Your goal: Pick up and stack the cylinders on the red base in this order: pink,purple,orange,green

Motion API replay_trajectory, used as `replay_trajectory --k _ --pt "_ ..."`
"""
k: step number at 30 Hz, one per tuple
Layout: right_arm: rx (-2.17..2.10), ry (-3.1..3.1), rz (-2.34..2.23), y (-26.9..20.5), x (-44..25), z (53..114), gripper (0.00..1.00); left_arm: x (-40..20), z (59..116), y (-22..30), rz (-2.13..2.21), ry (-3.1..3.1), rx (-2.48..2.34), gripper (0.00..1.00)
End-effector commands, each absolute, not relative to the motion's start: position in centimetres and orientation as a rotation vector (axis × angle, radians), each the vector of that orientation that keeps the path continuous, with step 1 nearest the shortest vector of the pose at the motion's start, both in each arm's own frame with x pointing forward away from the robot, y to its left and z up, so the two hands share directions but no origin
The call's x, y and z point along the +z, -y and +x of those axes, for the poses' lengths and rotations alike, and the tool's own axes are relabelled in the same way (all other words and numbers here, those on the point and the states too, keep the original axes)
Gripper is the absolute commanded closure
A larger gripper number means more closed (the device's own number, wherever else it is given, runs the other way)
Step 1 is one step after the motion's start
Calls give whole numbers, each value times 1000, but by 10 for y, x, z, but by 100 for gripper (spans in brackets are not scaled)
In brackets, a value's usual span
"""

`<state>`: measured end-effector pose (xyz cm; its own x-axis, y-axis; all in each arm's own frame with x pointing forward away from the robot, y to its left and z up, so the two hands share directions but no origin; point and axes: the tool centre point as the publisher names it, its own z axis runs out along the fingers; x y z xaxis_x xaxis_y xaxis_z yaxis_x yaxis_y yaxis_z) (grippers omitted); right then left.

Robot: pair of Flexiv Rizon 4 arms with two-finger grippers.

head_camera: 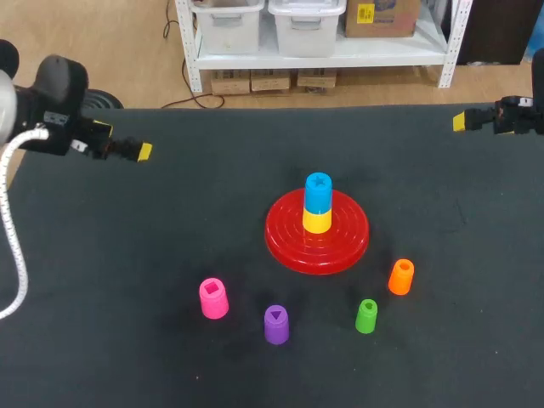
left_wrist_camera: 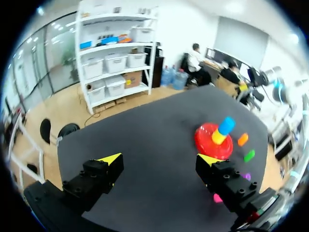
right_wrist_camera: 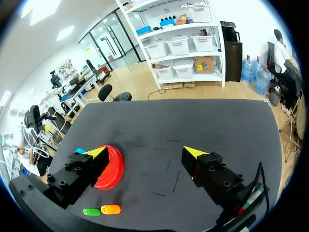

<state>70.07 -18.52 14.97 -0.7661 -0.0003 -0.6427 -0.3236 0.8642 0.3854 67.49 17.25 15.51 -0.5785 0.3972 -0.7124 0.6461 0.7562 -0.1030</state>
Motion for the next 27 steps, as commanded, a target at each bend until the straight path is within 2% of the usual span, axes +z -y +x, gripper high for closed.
replay_trajectory --k 1,11,21,27 --pt "640 -2373 -233 185 150 701 0 154 662 -193 1169 -2085 -684 0" --pt "640 -2373 -233 185 150 701 0 154 662 -193 1169 -2085 -684 0" --pt "640 -2373 -233 185 150 701 0 146 625 -172 1674 -1766 -600 0" --pt "640 -2373 -233 185 150 701 0 143 612 -177 1726 -1682 -606 0"
